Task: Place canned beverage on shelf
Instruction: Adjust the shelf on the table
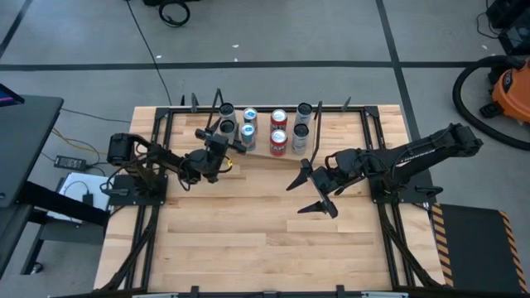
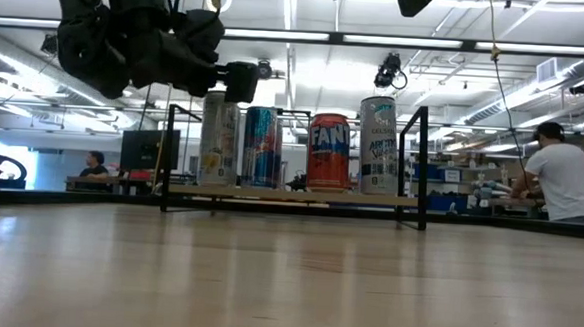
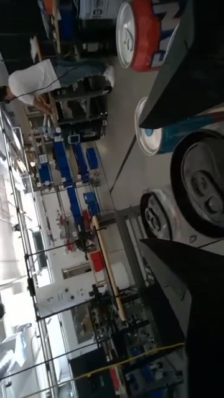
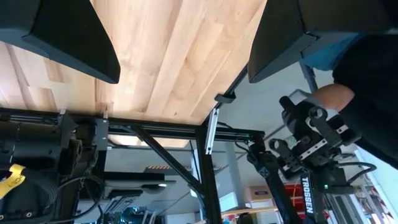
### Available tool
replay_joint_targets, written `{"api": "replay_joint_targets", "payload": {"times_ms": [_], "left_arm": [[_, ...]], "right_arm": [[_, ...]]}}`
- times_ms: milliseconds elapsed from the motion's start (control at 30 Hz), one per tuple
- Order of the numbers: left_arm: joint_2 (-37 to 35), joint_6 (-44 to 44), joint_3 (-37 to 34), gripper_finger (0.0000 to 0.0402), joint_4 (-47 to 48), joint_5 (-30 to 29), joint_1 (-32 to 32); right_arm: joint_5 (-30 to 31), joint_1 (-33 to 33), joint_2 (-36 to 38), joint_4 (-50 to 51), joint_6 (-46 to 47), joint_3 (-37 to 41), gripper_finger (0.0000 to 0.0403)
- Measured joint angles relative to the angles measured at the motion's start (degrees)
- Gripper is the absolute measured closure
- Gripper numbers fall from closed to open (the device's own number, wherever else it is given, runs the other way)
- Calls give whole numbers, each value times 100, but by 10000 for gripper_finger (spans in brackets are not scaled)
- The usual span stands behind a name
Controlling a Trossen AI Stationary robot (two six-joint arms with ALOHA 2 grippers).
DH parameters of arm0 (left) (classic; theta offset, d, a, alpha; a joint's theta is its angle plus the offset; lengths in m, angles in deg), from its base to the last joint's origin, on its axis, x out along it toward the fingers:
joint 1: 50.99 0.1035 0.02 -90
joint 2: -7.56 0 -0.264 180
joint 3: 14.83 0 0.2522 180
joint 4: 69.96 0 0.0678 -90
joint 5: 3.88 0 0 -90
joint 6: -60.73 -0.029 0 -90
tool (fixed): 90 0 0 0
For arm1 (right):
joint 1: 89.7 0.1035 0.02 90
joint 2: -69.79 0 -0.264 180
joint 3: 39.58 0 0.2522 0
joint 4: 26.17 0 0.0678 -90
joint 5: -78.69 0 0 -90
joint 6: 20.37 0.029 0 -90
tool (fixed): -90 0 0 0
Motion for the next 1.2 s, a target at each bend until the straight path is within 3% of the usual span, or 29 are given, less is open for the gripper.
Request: {"api": "replay_joint_targets", "payload": {"times_ms": [100, 400, 567, 800, 1000, 1200], "left_arm": [[-62, -24, 20, 90, -50, -3, 0], [-851, -504, 22, 90, -79, 127, -96], [-1425, -897, 22, 90, -65, 499, -349], [-2072, -1517, 20, 90, -35, 519, -885], [-2388, -2109, 20, 90, 109, 438, -1348], [-2433, -2469, 20, 90, 153, 56, -1556]], "right_arm": [[69, 1, 0, 1, 28, 0, 38], [1278, -17, 9, 180, 239, -2, 38], [2429, -34, 9, 1238, 629, -2, 38], [3186, -108, -5, 2497, 1718, 0, 43], [3280, -177, -255, 3026, 2184, 0, 73], [3272, -274, -733, 2999, 2354, 0, 137]]}}
